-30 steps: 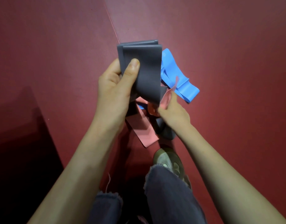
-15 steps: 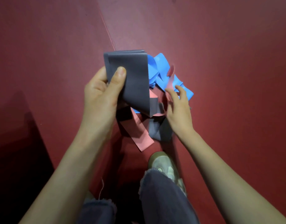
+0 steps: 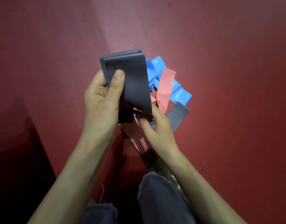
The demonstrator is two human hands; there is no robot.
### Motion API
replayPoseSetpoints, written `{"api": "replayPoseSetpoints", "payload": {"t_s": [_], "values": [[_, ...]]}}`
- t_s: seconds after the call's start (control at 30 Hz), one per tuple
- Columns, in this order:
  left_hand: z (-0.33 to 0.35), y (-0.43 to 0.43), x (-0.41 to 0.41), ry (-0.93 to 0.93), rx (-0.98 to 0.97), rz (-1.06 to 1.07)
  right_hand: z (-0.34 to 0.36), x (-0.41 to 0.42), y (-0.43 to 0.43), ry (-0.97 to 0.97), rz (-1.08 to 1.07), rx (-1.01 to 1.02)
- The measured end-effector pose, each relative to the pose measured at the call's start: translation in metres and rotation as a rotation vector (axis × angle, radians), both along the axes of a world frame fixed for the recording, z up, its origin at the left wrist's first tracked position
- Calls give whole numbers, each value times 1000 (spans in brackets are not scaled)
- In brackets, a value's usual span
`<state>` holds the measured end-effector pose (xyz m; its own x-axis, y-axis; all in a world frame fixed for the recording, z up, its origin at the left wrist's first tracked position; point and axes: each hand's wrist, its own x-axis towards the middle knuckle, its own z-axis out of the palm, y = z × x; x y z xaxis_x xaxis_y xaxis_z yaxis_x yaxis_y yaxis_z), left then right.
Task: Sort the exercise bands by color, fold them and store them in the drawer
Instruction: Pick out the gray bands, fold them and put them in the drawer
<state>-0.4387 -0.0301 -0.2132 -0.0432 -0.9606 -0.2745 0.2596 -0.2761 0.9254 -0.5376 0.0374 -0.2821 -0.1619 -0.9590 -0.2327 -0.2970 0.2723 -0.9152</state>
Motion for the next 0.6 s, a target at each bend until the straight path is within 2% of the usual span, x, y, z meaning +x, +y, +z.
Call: {"api": "replayPoseSetpoints", "payload": {"t_s": [0.07, 0.17, 0.23, 0.33, 0.4, 0.47, 0.6], "values": [[-1, 0, 0, -13, 6, 10, -4, 0, 0, 23, -55, -10], [-3, -4, 4, -2, 3, 38, 6, -1, 1, -182, -201, -18], [-4, -8, 8, -11, -10, 55, 18, 2, 0, -272, -178, -13], [-3, -11, 12, 19, -16, 72, 24, 14, -1, -401, -42, 157], [-2, -10, 11, 78, 14, 51, 20, 23, 2, -357, 52, 266], [-4, -8, 12, 120, 47, 21, 12, 29, 5, -200, 108, 313], [-11, -3, 12, 47, 79, -24, 0, 21, 4, -47, -16, 212]]}}
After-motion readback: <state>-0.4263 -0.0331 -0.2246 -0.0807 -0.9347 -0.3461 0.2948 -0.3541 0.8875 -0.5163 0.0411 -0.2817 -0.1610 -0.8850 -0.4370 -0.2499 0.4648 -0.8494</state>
